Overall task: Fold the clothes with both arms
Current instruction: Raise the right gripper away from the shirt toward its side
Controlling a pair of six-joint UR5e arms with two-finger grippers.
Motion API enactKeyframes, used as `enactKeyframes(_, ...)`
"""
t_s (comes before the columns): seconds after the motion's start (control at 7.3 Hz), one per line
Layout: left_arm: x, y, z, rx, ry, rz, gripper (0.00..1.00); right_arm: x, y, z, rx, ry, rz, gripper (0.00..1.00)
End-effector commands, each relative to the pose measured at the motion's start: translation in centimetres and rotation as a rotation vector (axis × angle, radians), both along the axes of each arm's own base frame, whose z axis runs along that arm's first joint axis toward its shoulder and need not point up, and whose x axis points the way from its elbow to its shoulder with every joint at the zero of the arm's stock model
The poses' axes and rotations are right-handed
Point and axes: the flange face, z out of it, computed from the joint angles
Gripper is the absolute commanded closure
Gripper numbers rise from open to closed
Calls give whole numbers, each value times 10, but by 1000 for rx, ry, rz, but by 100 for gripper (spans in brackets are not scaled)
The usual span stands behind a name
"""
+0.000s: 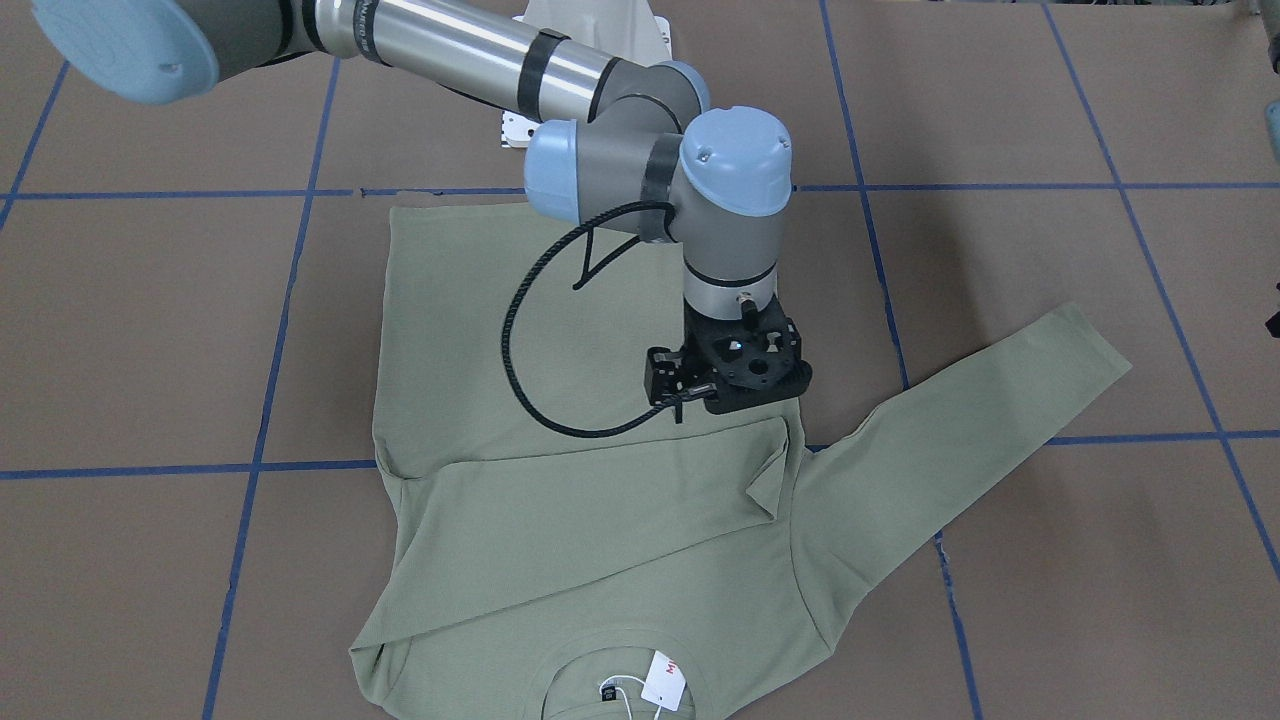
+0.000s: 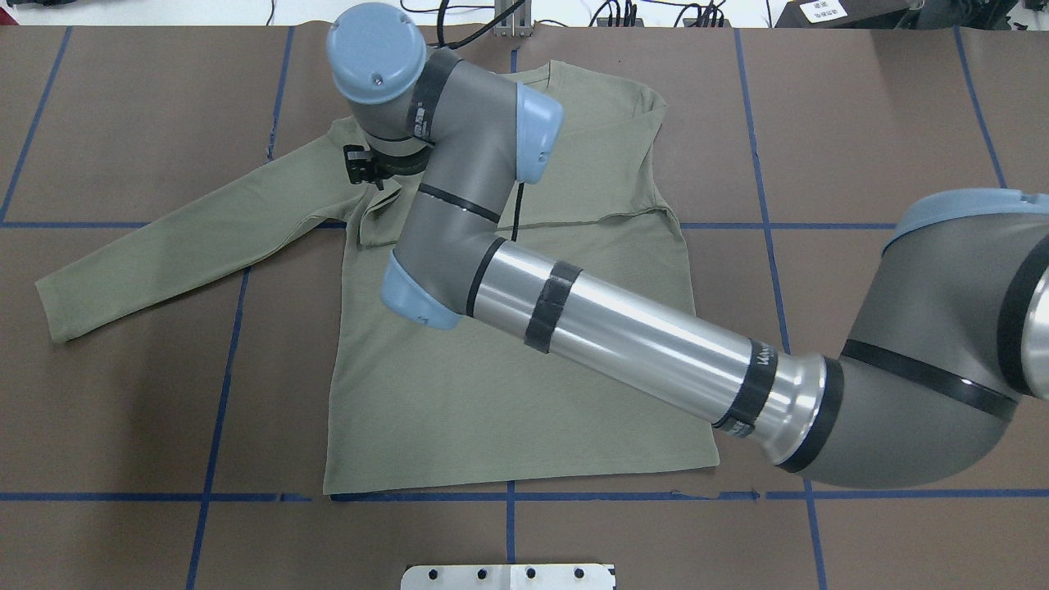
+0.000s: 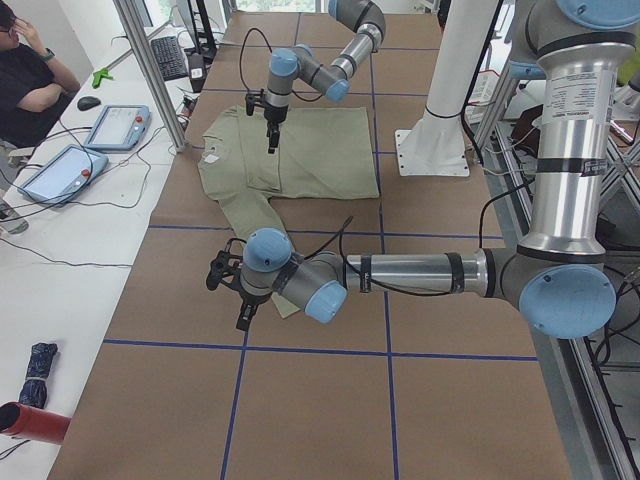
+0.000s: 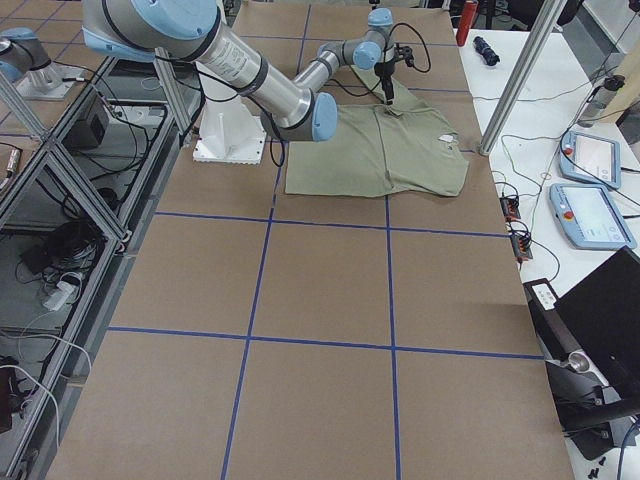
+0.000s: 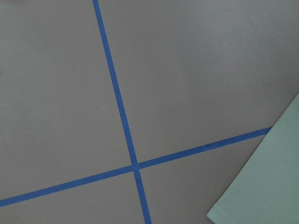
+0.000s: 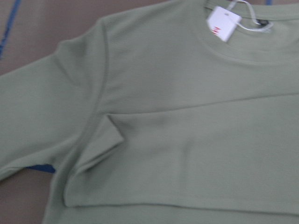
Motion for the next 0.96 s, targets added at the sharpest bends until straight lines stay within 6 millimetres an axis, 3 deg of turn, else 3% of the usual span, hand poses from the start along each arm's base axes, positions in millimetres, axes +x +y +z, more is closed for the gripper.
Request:
enactKeyframes(0.0,86,17,-10,-73,59,-149,0,133,9,82,-177,36,-4,0)
enactKeyframes(0.14,118,28,-17,-101,52,-188,0,181,11,126,-189,53,46,0)
enactKeyframes(0.27,116,47,-23,-137,81,-217,0,226,4,167,-220,68,90,0)
enactKeyframes(0.41,120,73,-18,-188,109,-244,0,272,10,210,-180,91,31,0)
enactKeyframes(0.55,141,90,-9,-211,108,-285,0,317,6,238,-171,126,-45,0)
enactKeyframes(0.68,165,102,-2,-231,88,-312,0,349,-3,247,-176,185,-96,0)
enactKeyframes(0.82,175,109,8,-237,60,-315,0,363,0,258,-162,204,-134,0)
